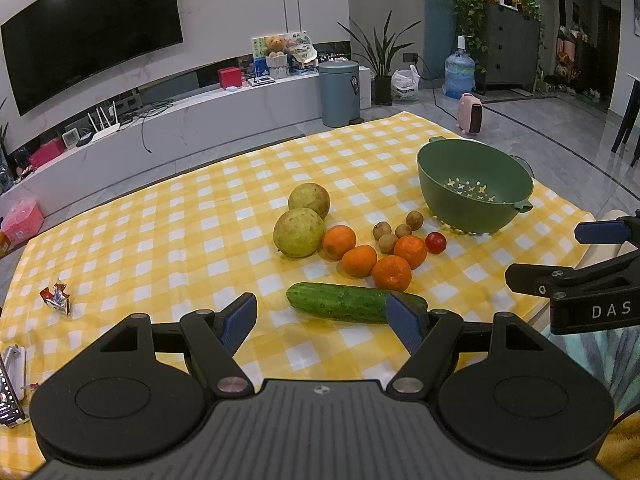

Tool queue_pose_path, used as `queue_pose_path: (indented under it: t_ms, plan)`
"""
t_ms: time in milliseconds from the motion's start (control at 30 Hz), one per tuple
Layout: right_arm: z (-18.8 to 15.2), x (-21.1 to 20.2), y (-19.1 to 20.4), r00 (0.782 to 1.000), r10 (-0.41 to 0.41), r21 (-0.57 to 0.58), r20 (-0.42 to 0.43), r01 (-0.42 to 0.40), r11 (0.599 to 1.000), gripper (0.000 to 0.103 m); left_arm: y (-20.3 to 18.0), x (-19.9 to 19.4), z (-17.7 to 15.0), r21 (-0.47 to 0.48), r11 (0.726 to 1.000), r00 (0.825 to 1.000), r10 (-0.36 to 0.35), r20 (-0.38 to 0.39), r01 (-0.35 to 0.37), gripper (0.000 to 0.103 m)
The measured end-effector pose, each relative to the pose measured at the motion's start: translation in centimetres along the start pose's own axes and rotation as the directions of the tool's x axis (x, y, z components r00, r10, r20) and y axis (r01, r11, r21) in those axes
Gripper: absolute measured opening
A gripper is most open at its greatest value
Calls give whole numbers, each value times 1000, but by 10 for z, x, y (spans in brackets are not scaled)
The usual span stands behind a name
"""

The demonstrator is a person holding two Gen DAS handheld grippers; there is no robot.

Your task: Organize fruits

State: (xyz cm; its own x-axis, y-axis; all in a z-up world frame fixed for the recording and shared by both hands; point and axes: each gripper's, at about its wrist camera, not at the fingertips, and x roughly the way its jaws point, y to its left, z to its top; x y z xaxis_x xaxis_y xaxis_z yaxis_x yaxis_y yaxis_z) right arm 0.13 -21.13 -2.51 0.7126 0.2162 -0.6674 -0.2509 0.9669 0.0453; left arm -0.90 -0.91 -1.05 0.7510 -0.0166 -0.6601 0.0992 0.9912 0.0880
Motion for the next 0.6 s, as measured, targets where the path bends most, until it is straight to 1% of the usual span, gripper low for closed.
queue_pose_path:
  t_ms: [333,600]
  plan:
    - [-6,2,2,1000,0,3,-8,0,1000,99,0,0,-1,0,1000,1000,-1,-2,1,86]
    - [-4,2,1,1000,6,4,-16,-6,1000,99,-4,1,-5,0,1000,1000,3,-5,-3,86]
